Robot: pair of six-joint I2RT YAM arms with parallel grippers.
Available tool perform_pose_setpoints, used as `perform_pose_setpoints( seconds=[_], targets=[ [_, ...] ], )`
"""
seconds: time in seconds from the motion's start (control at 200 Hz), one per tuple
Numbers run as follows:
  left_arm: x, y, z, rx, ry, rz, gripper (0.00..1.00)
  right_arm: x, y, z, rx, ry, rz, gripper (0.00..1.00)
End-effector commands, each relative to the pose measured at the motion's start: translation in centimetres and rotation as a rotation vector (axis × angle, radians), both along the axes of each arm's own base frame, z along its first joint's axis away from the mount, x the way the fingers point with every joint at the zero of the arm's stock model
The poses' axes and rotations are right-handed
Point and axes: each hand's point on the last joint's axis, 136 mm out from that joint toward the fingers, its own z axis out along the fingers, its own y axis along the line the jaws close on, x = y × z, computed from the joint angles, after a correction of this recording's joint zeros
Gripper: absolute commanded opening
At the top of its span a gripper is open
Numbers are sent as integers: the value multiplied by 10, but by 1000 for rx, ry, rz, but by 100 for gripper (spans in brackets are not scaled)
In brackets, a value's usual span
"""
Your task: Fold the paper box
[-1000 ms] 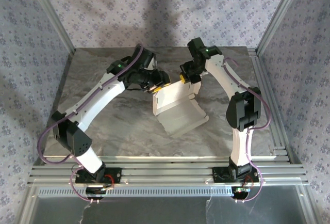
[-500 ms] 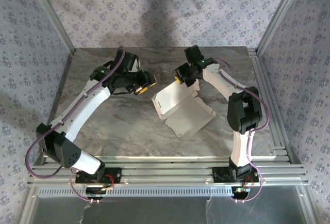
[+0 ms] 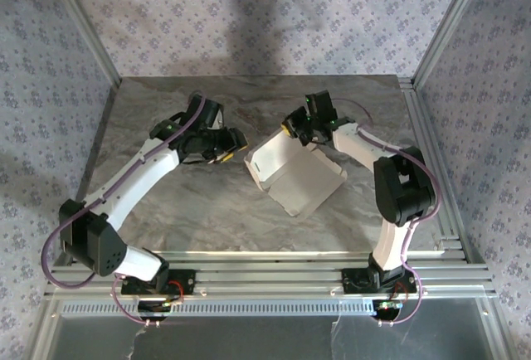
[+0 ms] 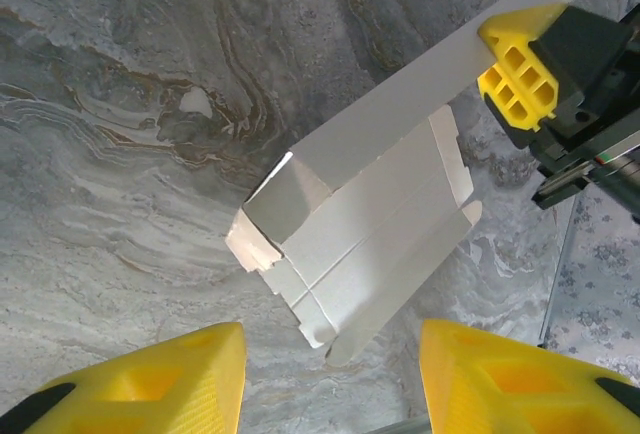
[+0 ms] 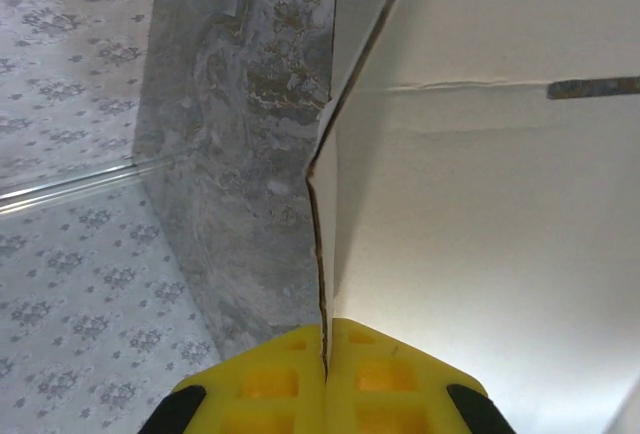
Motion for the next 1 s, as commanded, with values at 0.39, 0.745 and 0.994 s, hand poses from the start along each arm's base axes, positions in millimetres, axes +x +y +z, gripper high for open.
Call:
perform_pose_setpoints(
  seconds=[0.39, 0.745, 0.994],
  targets=[
    [-4, 21, -16, 64, -121, 1, 46, 24, 6, 47, 259, -329, 126, 0],
    [3, 3, -42, 138, -406, -274, 24, 30, 3, 21, 302, -338, 225, 0],
    [-2, -2, -70, 257, -732, -540, 36, 28, 7, 19, 283, -319, 284, 0]
  ],
)
